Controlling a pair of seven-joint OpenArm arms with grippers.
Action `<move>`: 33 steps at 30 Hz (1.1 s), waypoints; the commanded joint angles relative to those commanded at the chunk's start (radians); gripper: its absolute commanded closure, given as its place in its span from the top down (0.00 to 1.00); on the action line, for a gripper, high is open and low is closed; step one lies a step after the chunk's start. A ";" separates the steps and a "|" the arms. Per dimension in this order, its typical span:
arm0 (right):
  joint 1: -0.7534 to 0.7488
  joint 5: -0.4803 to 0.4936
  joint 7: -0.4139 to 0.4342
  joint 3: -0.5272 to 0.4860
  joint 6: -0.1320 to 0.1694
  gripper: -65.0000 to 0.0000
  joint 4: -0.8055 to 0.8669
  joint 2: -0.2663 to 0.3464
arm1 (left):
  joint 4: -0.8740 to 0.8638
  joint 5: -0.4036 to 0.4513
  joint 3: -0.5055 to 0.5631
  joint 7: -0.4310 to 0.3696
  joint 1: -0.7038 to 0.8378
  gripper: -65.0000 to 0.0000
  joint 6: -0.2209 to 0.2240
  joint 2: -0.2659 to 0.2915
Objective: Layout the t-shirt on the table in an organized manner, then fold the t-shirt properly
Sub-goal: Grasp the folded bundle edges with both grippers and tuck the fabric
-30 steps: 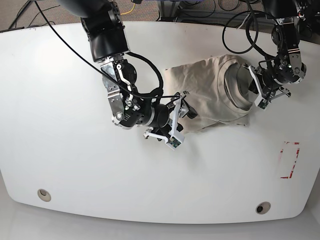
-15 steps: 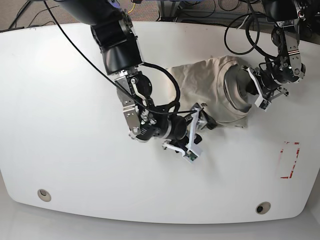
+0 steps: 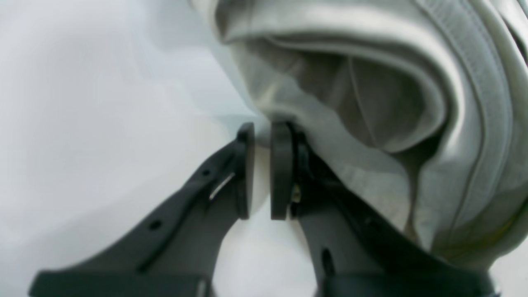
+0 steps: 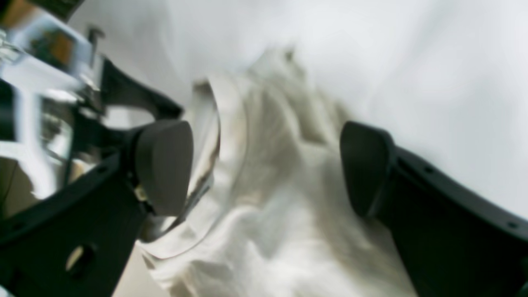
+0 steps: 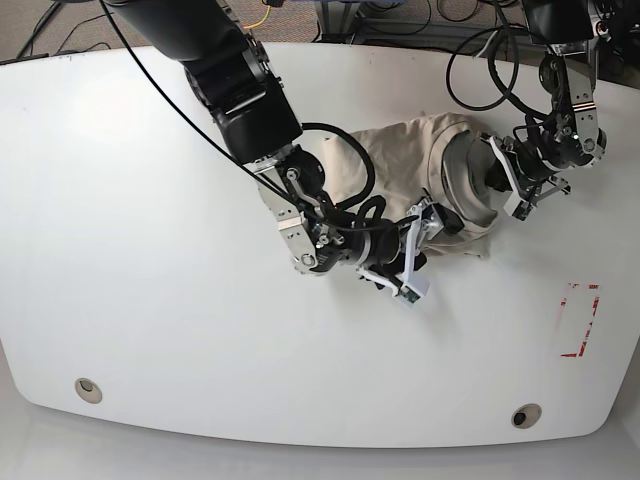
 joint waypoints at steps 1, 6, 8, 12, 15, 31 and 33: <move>0.000 -0.002 0.003 -0.002 0.000 0.82 0.000 0.000 | 0.000 0.000 0.000 0.000 0.000 0.08 0.000 0.005; 0.000 -0.009 0.006 -0.002 0.000 0.76 -0.003 0.000 | 0.000 0.000 0.002 0.000 0.000 0.08 0.000 0.009; 0.000 -0.011 0.008 -0.002 0.000 0.67 -0.003 0.000 | 0.000 0.000 0.018 0.000 0.000 0.08 0.000 0.009; 0.000 -0.011 0.043 -0.003 0.000 0.47 -0.017 0.000 | 0.000 0.000 0.051 0.000 0.000 0.08 0.000 0.009; 0.005 -0.011 0.058 -0.003 0.000 0.47 -0.078 0.000 | 0.000 0.000 0.051 0.000 -0.003 0.08 0.000 0.011; -0.006 -0.011 0.106 -0.003 0.000 0.20 -0.107 0.032 | 0.000 0.000 0.051 0.000 -0.005 0.08 0.000 0.029; -0.005 -0.011 0.106 -0.005 0.000 0.07 -0.107 0.032 | 0.000 0.000 0.051 0.000 -0.005 0.08 0.000 0.029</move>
